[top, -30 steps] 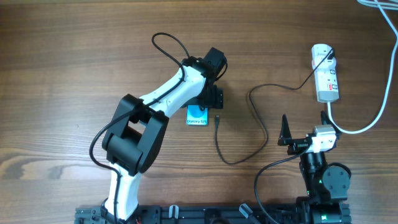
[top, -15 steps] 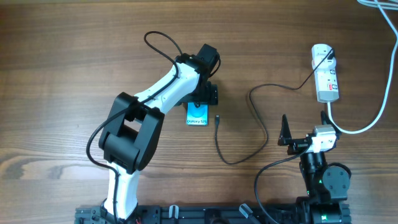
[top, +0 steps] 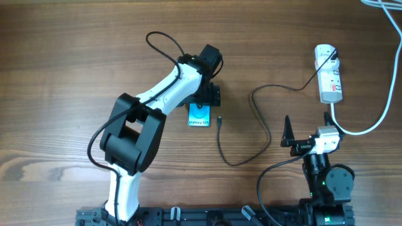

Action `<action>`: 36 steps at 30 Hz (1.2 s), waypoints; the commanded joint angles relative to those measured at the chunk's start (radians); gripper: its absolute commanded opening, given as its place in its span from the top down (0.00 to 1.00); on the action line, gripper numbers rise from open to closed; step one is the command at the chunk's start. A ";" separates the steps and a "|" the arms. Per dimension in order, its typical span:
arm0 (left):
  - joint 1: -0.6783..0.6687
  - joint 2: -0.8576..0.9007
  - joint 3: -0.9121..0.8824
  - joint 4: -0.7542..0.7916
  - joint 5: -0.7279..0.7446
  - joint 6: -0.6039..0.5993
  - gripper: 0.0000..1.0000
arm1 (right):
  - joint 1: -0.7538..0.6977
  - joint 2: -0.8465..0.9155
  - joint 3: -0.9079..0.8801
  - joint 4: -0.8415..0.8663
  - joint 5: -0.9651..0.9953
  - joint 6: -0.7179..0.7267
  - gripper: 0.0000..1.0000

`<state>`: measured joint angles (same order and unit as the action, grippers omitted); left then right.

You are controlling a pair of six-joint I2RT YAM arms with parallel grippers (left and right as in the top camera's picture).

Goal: Plug charger to phone and switch on socket
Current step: 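Lower the left gripper and close it on the phone's bottom edge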

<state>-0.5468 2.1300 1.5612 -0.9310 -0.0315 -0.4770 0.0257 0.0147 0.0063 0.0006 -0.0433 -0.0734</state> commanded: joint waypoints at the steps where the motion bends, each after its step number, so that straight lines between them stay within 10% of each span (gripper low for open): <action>1: 0.004 0.011 -0.005 0.008 0.023 -0.011 0.00 | 0.006 -0.007 -0.001 0.002 0.013 -0.005 0.00; 36: -0.029 0.011 -0.159 0.098 -0.106 -0.011 0.00 | 0.006 -0.007 -0.001 0.002 0.013 -0.005 0.00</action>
<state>-0.5591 2.0941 1.4433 -0.8158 -0.0669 -0.4782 0.0257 0.0147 0.0063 0.0006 -0.0433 -0.0734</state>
